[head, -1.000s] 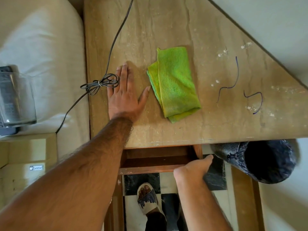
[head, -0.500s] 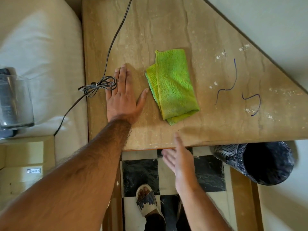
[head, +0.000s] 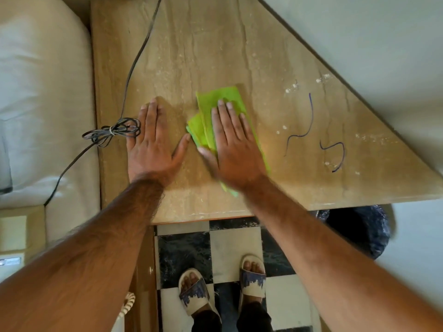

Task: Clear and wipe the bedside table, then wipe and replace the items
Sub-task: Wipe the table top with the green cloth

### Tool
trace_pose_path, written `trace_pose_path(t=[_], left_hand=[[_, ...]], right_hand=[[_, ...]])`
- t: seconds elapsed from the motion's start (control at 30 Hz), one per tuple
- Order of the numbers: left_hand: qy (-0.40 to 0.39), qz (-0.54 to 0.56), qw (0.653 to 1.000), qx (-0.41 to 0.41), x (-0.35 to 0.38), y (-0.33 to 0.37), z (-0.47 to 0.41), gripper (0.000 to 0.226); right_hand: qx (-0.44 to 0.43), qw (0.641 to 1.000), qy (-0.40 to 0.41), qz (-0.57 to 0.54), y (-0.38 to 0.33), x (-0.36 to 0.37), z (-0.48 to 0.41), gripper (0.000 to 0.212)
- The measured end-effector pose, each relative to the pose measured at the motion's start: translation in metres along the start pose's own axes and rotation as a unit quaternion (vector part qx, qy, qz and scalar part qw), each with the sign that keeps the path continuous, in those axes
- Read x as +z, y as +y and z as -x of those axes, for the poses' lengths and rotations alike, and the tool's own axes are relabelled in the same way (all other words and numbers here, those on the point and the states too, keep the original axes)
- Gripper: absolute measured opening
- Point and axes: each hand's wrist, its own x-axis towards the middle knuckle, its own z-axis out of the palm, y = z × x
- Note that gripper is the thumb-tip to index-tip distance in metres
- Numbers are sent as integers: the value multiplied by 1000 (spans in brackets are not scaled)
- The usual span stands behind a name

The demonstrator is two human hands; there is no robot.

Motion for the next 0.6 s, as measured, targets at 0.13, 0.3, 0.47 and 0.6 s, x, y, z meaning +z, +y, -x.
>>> trace_pose_path(t=[0.13, 0.3, 0.47, 0.6], left_hand=[[-9, -4, 1000, 1, -2, 1, 0, 88], [-21, -6, 1000, 3, -1, 1, -1, 90], [-14, 8, 1000, 6, 0, 1, -1, 89], [-16, -1, 1000, 10, 0, 0, -2, 89]], right_hand=[[-108, 993, -15, 35, 42, 0, 83, 83], [-30, 998, -39, 26, 110, -19, 54, 77], [175, 984, 40, 13, 160, -39, -54, 74], [196, 979, 44, 26, 155, -38, -68, 72]])
